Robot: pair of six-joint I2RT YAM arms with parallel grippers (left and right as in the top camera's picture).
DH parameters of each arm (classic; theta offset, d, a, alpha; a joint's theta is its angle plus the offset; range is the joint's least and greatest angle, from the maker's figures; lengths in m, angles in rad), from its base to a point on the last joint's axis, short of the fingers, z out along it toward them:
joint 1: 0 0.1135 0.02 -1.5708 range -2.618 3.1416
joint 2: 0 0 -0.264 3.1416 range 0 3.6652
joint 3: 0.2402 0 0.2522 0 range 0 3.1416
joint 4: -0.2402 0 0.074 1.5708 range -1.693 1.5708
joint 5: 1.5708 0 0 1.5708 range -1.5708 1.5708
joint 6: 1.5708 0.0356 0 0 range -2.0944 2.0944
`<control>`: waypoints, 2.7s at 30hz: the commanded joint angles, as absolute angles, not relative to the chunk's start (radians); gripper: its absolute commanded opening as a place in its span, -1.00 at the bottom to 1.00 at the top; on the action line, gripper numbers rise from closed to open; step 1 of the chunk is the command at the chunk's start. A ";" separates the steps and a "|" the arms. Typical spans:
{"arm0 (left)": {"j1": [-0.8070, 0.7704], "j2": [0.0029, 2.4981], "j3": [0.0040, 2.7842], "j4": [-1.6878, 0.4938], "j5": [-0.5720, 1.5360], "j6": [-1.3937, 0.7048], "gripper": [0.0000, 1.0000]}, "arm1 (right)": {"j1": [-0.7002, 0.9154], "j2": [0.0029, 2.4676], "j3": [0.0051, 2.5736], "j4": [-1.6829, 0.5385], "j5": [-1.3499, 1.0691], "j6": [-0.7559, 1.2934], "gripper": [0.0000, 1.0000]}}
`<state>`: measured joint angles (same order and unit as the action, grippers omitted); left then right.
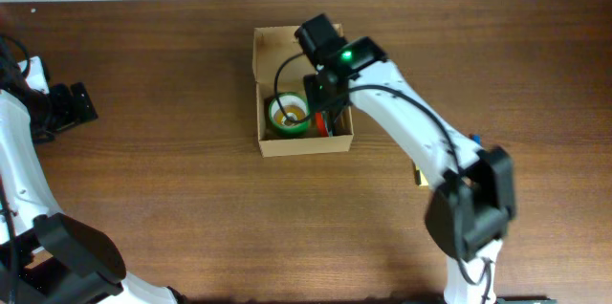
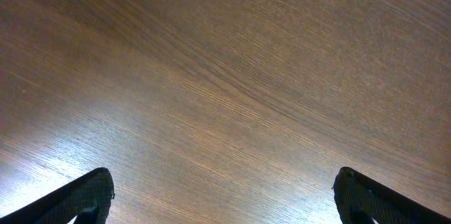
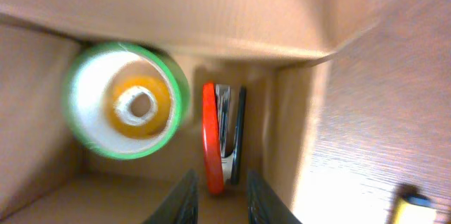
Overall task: Pack container
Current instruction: 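Withdraw the right gripper and grasp the yellow highlighter, then carry the yellow highlighter with the right gripper over the box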
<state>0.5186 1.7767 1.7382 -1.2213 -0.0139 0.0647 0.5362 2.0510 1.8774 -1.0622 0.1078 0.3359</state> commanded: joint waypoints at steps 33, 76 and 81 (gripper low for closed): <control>0.522 1.786 1.735 -1.220 -0.006 0.084 0.99 | 0.021 1.570 1.138 -1.034 -0.141 0.029 -0.20; 0.522 1.786 1.735 -1.220 -0.006 0.084 0.99 | 0.052 1.872 1.090 -0.744 -0.036 0.035 -0.92; 0.522 1.786 1.735 -1.220 -0.006 0.084 0.99 | 0.053 1.860 1.119 -0.769 -0.055 0.042 -0.92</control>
<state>0.5186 1.7767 1.7382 -1.2213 -0.0139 0.0647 0.0441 1.8488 1.1030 -0.7589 -0.0422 0.0265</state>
